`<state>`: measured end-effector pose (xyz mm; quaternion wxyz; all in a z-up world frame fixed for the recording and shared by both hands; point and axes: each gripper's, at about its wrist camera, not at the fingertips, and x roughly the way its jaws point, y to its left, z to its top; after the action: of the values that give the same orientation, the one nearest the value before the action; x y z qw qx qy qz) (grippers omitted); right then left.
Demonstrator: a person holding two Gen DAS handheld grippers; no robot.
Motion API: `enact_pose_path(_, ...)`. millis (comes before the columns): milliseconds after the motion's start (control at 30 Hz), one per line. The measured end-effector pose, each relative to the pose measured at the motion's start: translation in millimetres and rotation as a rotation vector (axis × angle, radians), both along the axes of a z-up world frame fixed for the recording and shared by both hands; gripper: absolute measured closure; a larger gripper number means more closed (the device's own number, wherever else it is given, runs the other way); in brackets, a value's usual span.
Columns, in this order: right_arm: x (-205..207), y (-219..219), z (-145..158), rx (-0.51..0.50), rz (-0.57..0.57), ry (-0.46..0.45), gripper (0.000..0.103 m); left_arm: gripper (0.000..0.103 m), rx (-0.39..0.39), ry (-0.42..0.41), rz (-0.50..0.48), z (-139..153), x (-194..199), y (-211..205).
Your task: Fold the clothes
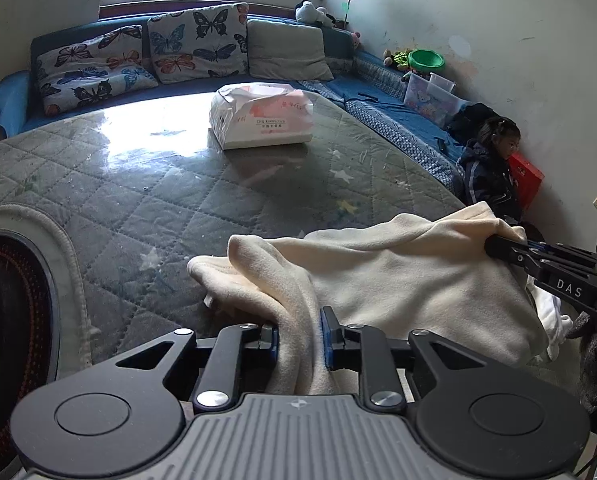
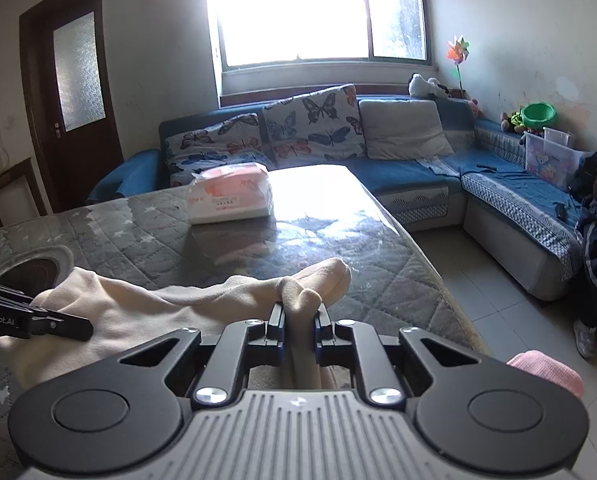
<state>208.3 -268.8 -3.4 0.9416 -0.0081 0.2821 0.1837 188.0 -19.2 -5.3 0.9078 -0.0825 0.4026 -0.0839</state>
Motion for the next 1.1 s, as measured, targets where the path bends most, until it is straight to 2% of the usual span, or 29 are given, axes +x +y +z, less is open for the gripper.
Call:
enact_pose_path(233,5,-1,-12,-0.024,-0.020,0.034,0.086,0.076,0.016,0.009,0.009,-4,0,0)
enact_pose_path(500,1,-5,-15,-0.030,-0.038,0.038,0.080,0.064,0.039,0.013,0.033,-7,-3,2)
enact_pose_path(800,-14,0,-9,-0.027,-0.019,0.021,0.060,0.052,0.057,0.014,0.061,-8,-10,6)
enact_pose_path(867,-19,3,-8,-0.024,-0.007,0.021,0.051,0.047,0.063,0.014,0.066,-8,-13,6)
enact_pose_path(1100,-38,19,-13,-0.029,0.033,0.030,0.032,0.034,0.086,0.011,0.086,-9,-24,7)
